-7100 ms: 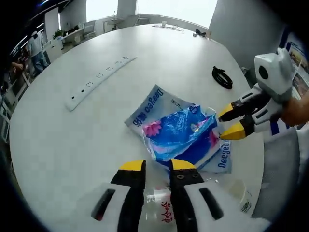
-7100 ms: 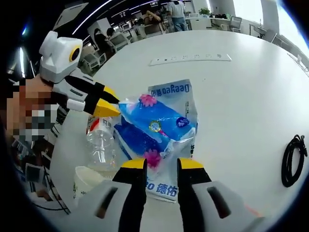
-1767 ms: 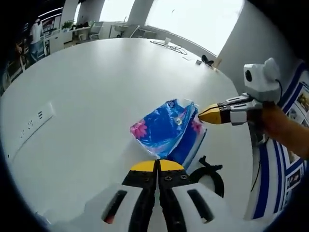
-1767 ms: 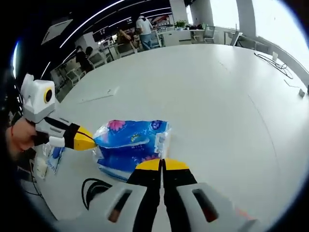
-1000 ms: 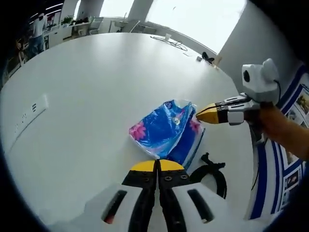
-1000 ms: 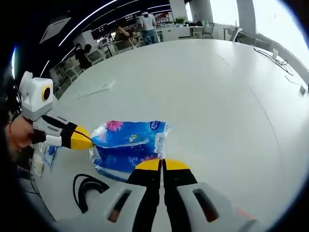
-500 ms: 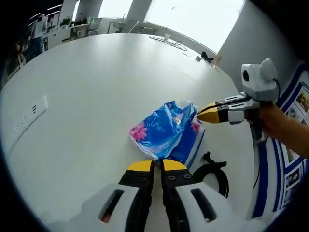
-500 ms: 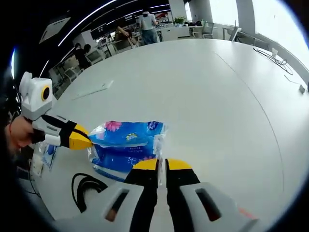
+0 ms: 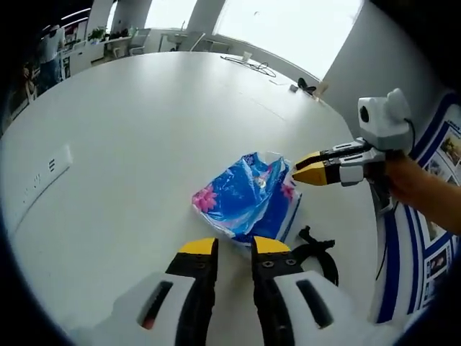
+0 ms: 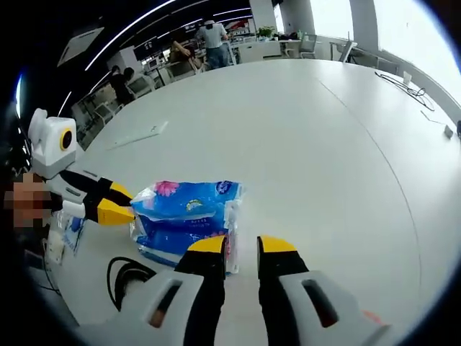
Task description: Arrange the tabletop items into an orderly group along one side of the table until the central work area is clear of visible clutter.
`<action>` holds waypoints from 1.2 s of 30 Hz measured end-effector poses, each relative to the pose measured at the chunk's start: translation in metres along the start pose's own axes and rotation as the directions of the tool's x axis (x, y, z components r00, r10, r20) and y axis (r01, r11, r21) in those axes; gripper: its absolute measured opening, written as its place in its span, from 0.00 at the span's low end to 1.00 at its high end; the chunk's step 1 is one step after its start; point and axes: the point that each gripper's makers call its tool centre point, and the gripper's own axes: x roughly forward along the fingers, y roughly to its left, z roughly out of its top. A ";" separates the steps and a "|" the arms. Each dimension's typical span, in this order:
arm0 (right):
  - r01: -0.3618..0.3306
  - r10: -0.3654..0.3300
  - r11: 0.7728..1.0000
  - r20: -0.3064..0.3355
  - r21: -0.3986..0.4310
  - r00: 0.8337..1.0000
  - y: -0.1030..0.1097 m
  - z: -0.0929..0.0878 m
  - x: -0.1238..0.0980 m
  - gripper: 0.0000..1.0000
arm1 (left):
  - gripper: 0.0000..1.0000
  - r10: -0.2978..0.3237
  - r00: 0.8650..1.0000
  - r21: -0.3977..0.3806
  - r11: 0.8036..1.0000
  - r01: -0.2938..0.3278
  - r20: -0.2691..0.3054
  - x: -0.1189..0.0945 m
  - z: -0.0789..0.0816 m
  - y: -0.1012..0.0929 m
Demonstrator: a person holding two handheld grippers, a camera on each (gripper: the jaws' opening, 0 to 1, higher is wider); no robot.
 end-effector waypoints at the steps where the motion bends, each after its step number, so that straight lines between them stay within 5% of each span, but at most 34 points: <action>1: 0.002 -0.002 1.000 0.000 -0.003 1.000 0.000 0.000 0.000 0.15 | 0.19 0.002 1.000 0.001 1.000 -0.002 0.001 0.000 0.000 0.000; 20: -0.006 0.006 1.000 0.027 -0.005 1.000 0.004 0.009 -0.010 0.22 | 0.39 0.021 0.999 -0.021 1.000 -0.020 0.041 -0.017 0.007 0.003; 36: -0.012 0.013 1.000 0.059 -0.024 0.998 0.011 0.023 -0.022 0.28 | 0.45 0.048 0.993 -0.036 0.998 -0.044 0.105 -0.044 0.023 0.005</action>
